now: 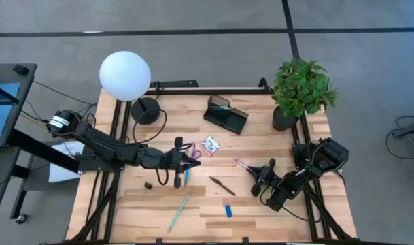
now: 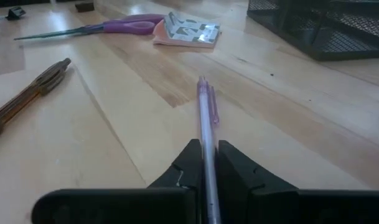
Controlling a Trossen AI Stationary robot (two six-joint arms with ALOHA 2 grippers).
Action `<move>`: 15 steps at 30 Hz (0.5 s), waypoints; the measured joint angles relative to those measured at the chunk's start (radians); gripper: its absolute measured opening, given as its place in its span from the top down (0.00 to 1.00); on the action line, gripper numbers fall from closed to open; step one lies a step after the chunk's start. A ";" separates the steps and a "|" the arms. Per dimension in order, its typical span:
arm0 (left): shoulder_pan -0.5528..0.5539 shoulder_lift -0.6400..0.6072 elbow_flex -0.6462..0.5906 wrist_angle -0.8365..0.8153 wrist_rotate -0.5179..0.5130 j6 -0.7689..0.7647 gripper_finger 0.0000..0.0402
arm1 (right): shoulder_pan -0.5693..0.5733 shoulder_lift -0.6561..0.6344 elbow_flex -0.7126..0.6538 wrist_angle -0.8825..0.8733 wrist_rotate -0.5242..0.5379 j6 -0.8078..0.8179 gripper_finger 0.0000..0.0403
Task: Pick and place office supplies into organizer
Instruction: Put the purple pen into the black desk organizer
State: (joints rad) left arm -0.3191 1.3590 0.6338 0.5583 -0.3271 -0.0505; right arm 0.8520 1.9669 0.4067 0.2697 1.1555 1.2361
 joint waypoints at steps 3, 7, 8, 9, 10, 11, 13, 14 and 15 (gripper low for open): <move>0.000 0.000 0.000 -0.001 -0.002 -0.001 0.96 | -0.007 -0.004 0.019 -0.005 0.004 0.000 0.94; 0.000 0.000 0.000 -0.001 -0.031 -0.024 0.96 | -0.042 -0.066 0.034 -0.006 -0.042 -0.017 0.94; 0.000 0.000 0.000 -0.001 -0.044 -0.029 0.96 | -0.053 -0.090 0.039 0.000 -0.076 -0.035 0.94; -0.001 0.000 0.000 -0.002 -0.055 -0.033 0.96 | -0.064 -0.112 0.047 0.010 -0.099 -0.056 0.94; -0.001 0.000 0.000 -0.002 -0.063 -0.036 0.96 | -0.075 -0.139 0.050 0.012 -0.108 -0.086 0.94; 0.000 0.000 0.000 -0.002 -0.064 -0.039 0.96 | -0.084 -0.166 0.053 0.009 -0.108 -0.124 0.94; 0.000 0.000 0.000 -0.005 -0.066 -0.040 0.96 | -0.107 -0.214 0.073 0.007 -0.102 -0.224 0.94; 0.000 0.000 0.000 -0.007 -0.066 -0.040 0.96 | -0.119 -0.239 0.084 0.009 -0.097 -0.279 0.94; 0.000 0.000 0.000 -0.010 -0.066 -0.042 0.96 | -0.129 -0.264 0.095 0.008 -0.092 -0.331 0.94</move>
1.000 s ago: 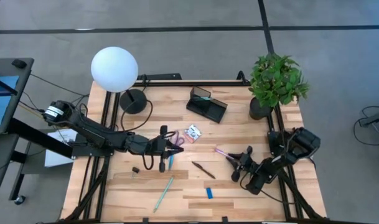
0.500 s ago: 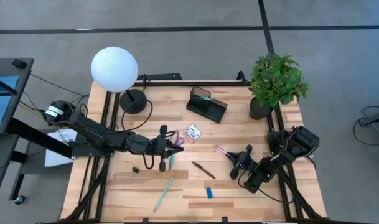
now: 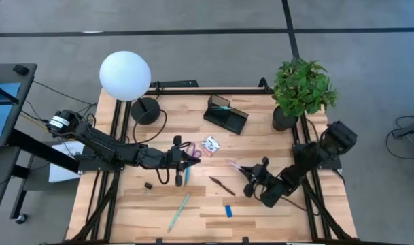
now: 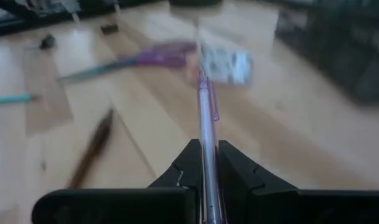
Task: Pick and place office supplies into organizer
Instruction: Put the purple pen into the black desk organizer
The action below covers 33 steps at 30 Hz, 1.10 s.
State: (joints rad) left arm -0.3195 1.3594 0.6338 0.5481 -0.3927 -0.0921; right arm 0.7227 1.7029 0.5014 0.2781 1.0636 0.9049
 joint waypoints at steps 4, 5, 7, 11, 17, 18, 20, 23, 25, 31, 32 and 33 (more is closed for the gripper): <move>-0.001 0.000 0.000 -0.013 0.000 -0.010 0.96 | -0.059 -0.093 0.047 -0.008 -0.022 -0.197 0.94; -0.001 0.000 0.000 -0.015 0.000 -0.010 0.96 | -0.080 -0.118 0.061 -0.010 -0.024 -0.241 0.94; -0.001 0.000 0.000 -0.019 0.000 -0.010 0.96 | -0.127 -0.166 0.091 -0.023 -0.031 -0.319 0.94; -0.001 0.000 0.000 -0.020 0.000 -0.022 0.96 | -0.227 -0.255 0.183 -0.109 -0.031 -0.423 0.94; -0.001 0.000 0.000 -0.020 0.000 -0.028 0.96 | -0.373 -0.323 0.385 -0.362 -0.072 -0.468 0.94; -0.001 0.000 0.000 -0.021 0.000 -0.028 0.96 | -0.393 -0.323 0.422 -0.399 -0.090 -0.468 0.94; -0.001 0.000 0.000 -0.023 0.000 -0.028 0.96 | -0.432 -0.323 0.495 -0.489 -0.131 -0.468 0.94; -0.001 0.000 0.000 -0.038 0.001 -0.028 0.96 | -0.498 -0.290 0.609 -0.631 -0.179 -0.441 0.94; -0.001 0.000 0.000 -0.042 0.001 -0.034 0.96 | -0.545 -0.268 0.676 -0.777 -0.232 -0.373 0.94; -0.001 0.000 0.002 -0.006 -0.026 -0.182 0.96 | -0.683 -0.149 0.864 -1.036 -0.390 -0.262 0.94; -0.001 0.000 0.002 0.000 -0.032 -0.193 0.96 | -0.702 -0.132 0.885 -1.068 -0.395 -0.249 0.94; -0.001 0.000 0.002 0.004 -0.035 -0.200 0.96 | -0.722 -0.115 0.904 -1.104 -0.411 -0.239 0.94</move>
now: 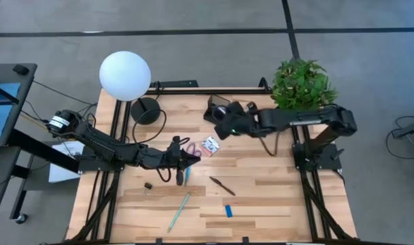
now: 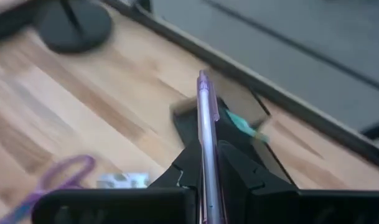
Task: Pick and place office supplies into organizer
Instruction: Put the purple pen into the black desk organizer
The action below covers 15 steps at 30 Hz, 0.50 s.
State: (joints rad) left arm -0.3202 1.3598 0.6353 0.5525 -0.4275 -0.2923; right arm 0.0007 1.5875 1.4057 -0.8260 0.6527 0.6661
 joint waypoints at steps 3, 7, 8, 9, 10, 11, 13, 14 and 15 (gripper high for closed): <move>0.000 0.000 0.000 -0.001 -0.001 -0.007 0.96 | -0.057 0.064 0.050 -0.020 -0.061 0.008 0.94; -0.002 0.000 0.000 -0.002 -0.001 -0.012 0.96 | -0.122 0.137 0.088 -0.022 -0.093 -0.041 0.94; -0.005 0.000 0.000 -0.002 -0.001 -0.015 0.96 | -0.138 0.153 0.093 -0.034 -0.110 -0.044 0.94; -0.008 0.000 0.000 -0.004 0.000 -0.016 0.96 | -0.151 0.172 0.103 -0.031 -0.127 -0.046 0.94; -0.012 0.000 0.000 -0.007 0.003 -0.016 0.96 | -0.163 0.190 0.113 -0.027 -0.133 -0.050 0.94; -0.015 0.000 0.000 -0.009 0.008 -0.016 0.96 | -0.173 0.206 0.119 -0.035 -0.132 -0.056 0.94; -0.021 0.000 0.000 -0.008 0.020 -0.016 0.96 | -0.197 0.234 0.134 -0.049 -0.140 -0.057 0.94; -0.024 0.000 0.000 -0.006 0.022 -0.016 0.96 | -0.208 0.249 0.143 -0.046 -0.143 -0.057 0.94; -0.028 0.000 0.000 -0.003 0.022 -0.016 0.96 | -0.217 0.261 0.148 -0.049 -0.143 -0.057 0.94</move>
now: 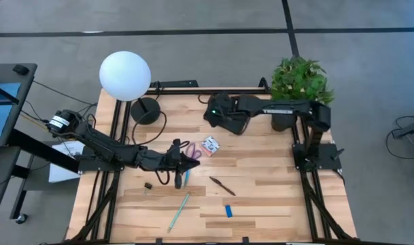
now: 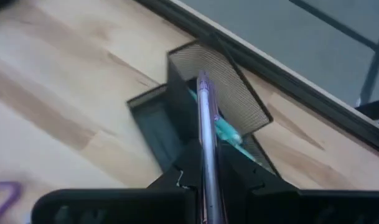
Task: Pick and place office supplies into organizer
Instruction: Put the purple pen into the black desk organizer
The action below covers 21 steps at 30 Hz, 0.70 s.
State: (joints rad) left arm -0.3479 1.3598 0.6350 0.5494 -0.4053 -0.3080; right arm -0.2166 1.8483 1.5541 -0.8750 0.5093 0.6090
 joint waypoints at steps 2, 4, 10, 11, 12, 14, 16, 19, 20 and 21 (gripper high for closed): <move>-0.004 0.000 0.000 0.003 0.000 0.000 0.96 | -0.020 0.021 0.011 -0.019 -0.001 0.000 0.94; -0.009 0.000 0.000 0.002 0.000 0.000 0.96 | -0.035 0.026 0.013 -0.015 -0.013 0.002 0.94; -0.014 0.000 0.000 0.002 0.001 0.002 0.96 | -0.048 0.024 0.015 -0.013 0.016 0.030 0.94; -0.014 0.000 0.000 0.002 0.001 0.002 0.96 | -0.048 0.023 0.015 -0.014 0.032 0.042 0.94; -0.014 0.000 0.000 0.002 0.001 0.002 0.96 | -0.047 0.023 0.015 -0.014 0.034 0.050 0.94; -0.014 0.000 0.000 0.002 0.001 0.002 0.96 | -0.048 0.023 0.015 -0.014 0.034 0.053 0.94; -0.014 0.000 0.000 0.002 0.001 0.002 0.96 | -0.048 0.023 0.015 -0.014 0.039 0.053 0.94; -0.014 0.000 0.000 0.001 0.002 -0.011 0.96 | -0.048 0.023 0.015 -0.014 0.033 0.056 0.94; -0.014 0.000 0.000 0.000 0.002 -0.013 0.96 | -0.048 0.023 0.015 -0.015 0.027 0.057 0.94; -0.015 0.000 0.000 -0.001 0.002 -0.014 0.96 | -0.051 0.023 0.015 -0.017 0.020 0.064 0.94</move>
State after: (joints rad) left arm -0.3630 1.3594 0.6346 0.5485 -0.4034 -0.3222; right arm -0.2677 1.8717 1.5688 -0.8918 0.5295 0.6734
